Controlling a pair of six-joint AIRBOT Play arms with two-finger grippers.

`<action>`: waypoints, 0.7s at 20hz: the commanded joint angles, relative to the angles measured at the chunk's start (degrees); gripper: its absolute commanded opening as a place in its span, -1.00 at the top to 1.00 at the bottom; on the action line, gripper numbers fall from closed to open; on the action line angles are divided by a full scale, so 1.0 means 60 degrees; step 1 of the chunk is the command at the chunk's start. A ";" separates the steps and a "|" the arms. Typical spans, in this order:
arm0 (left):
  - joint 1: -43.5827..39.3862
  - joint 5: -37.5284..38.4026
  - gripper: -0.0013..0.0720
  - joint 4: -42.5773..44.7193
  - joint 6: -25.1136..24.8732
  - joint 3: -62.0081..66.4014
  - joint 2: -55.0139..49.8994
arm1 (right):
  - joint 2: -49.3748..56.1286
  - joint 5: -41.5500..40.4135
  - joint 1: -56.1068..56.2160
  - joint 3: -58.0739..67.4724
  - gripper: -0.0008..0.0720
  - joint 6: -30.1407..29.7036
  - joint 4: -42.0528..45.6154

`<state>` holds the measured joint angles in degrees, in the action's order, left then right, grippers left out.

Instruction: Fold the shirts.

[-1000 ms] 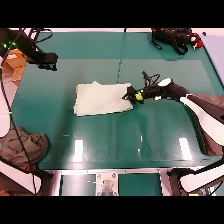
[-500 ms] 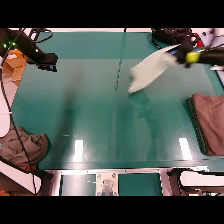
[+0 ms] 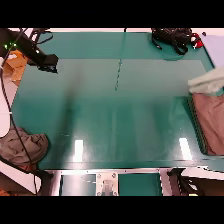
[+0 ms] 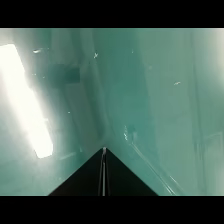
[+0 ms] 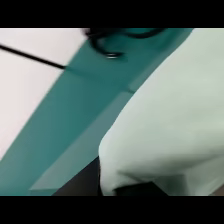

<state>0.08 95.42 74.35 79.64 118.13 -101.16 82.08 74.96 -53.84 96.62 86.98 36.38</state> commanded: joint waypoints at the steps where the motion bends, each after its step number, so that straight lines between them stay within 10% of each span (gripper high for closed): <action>1: -0.0004 0.0007 0.90 -0.0047 0.0000 -0.0492 0.0004 | -0.0127 0.1060 -0.1151 0.0084 0.93 0.0324 0.1501; 14: -0.0004 0.0477 0.90 -0.1490 -0.0033 -0.0543 0.0004 | -0.1752 0.3304 -0.1235 -0.3286 0.92 0.3544 0.7326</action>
<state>0.08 96.88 67.20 79.57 114.89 -101.16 72.86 92.42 -61.17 83.66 105.06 69.91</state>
